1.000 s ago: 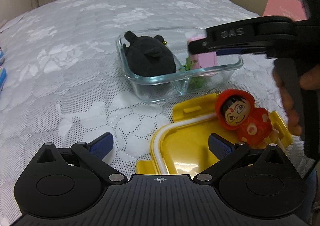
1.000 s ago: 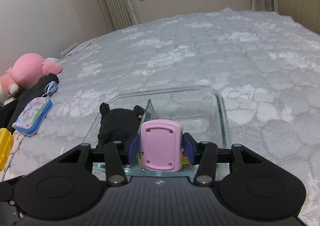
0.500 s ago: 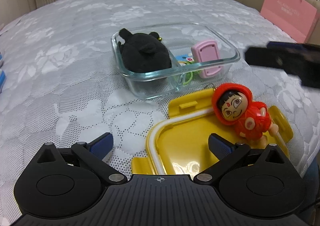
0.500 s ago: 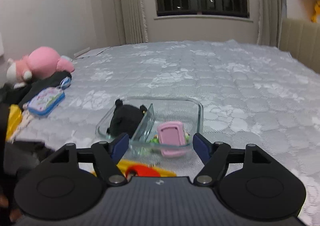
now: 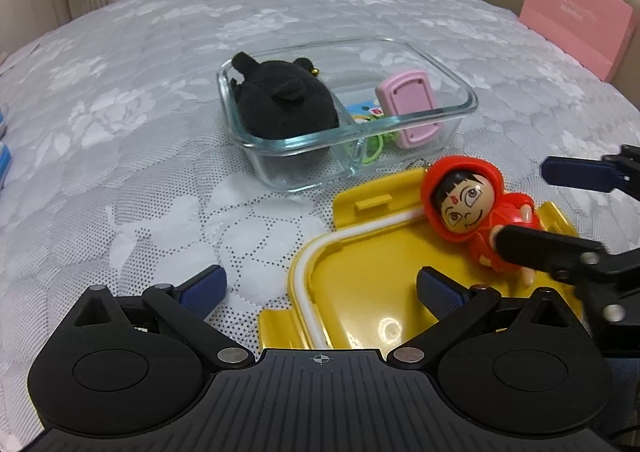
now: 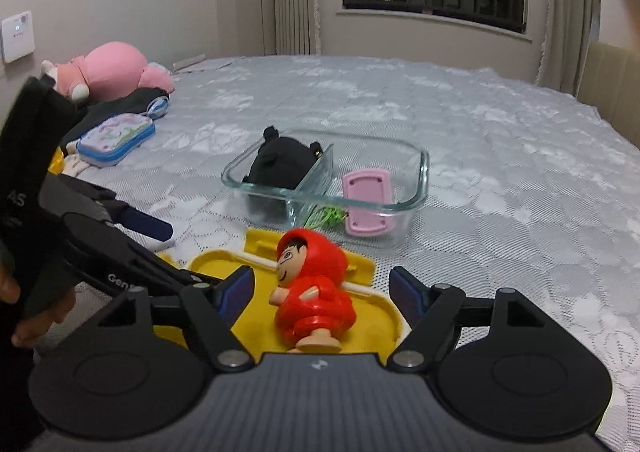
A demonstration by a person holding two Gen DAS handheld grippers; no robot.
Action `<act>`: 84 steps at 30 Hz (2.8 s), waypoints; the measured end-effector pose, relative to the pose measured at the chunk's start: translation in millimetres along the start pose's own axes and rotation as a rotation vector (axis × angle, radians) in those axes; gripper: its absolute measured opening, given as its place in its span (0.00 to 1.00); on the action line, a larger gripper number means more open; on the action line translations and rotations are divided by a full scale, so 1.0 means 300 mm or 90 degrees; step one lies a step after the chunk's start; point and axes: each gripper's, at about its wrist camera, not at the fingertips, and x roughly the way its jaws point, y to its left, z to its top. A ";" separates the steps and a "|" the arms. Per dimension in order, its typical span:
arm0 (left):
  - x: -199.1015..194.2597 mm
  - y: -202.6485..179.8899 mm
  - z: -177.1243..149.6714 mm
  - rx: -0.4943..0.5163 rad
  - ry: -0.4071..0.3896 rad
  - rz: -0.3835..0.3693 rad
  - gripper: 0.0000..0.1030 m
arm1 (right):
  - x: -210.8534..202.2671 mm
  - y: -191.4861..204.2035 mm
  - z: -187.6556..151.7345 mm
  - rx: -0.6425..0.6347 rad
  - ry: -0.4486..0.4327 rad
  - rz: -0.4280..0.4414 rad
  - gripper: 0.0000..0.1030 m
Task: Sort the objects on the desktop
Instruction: 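Move the right gripper back to the red hooded doll, then close the right gripper on the red hooded doll, then carry the red doll with the right gripper into the glass box and release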
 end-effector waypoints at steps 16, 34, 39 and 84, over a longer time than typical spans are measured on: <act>0.008 0.003 0.006 0.005 0.005 0.000 1.00 | 0.213 -0.070 0.270 -0.037 0.007 -0.058 0.38; 0.020 0.025 0.009 -0.007 0.010 -0.003 1.00 | 0.359 -0.130 0.323 0.119 0.088 0.026 0.38; 0.016 0.035 0.007 -0.013 0.010 0.000 1.00 | 0.218 -0.156 0.304 0.103 0.017 0.005 0.39; 0.006 -0.006 -0.005 0.012 0.011 0.008 1.00 | -0.007 -0.133 0.121 0.058 0.017 0.055 0.42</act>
